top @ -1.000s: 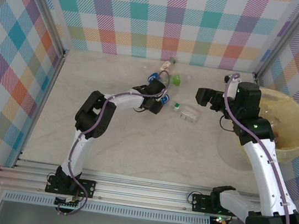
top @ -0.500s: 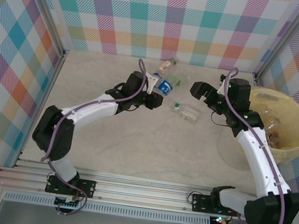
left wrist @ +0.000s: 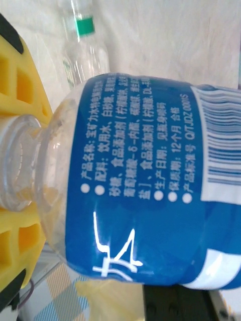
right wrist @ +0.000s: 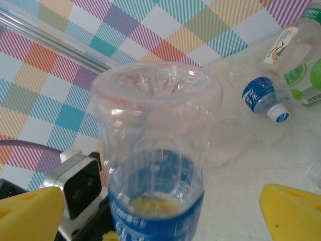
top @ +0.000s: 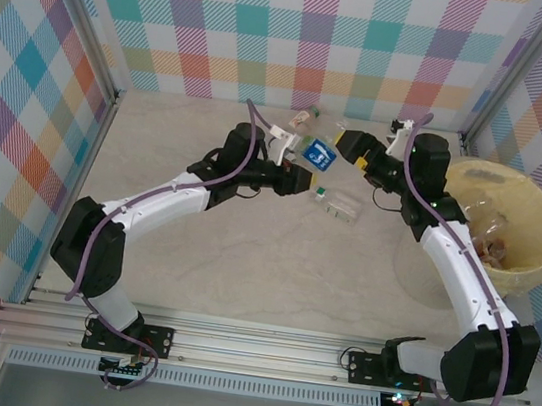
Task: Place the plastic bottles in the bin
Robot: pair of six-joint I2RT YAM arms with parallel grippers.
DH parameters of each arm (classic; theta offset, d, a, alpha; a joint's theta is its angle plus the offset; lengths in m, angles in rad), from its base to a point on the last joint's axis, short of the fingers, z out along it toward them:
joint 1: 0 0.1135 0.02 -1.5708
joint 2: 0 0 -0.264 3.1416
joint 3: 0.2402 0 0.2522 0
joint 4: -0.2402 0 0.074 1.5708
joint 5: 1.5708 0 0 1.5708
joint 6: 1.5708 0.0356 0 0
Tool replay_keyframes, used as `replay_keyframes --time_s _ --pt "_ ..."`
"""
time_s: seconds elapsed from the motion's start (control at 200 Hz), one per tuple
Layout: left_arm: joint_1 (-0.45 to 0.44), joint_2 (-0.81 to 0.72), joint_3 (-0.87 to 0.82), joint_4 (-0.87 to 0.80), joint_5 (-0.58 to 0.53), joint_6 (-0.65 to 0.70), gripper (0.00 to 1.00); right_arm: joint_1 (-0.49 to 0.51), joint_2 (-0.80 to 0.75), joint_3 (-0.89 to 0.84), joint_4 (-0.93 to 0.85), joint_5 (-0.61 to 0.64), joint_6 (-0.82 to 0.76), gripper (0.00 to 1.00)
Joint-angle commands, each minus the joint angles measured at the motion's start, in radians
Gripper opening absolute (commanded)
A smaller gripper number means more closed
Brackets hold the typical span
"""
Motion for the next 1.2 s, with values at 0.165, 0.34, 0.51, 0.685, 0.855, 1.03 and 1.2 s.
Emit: replay_keyframes --time_s 0.165,0.34,0.51,0.685,0.855,1.03,1.2 --pt "-0.056 0.032 0.05 0.092 0.144 -0.011 0.17 0.011 0.014 -0.008 0.062 0.055 0.024 0.96" --pt "-0.069 0.051 0.071 0.054 0.16 0.002 0.19 0.011 -0.01 -0.017 0.03 0.082 0.01 0.72" --pt "-0.072 0.05 0.079 0.034 0.15 0.01 0.29 0.011 -0.039 0.005 -0.062 0.124 -0.053 0.56" --pt "-0.071 0.052 0.085 0.015 0.121 0.012 0.47 0.011 -0.059 0.014 -0.089 0.145 -0.088 0.51" --pt "-0.068 0.022 0.074 0.021 0.071 -0.007 0.81 0.011 -0.074 0.053 -0.178 0.213 -0.161 0.5" --pt "-0.067 -0.091 -0.001 0.099 -0.06 -0.017 1.0 0.007 -0.125 0.099 -0.254 0.312 -0.256 0.49" --pt "-0.066 -0.223 -0.123 0.16 -0.287 0.014 1.0 0.002 -0.178 0.188 -0.349 0.441 -0.405 0.46"
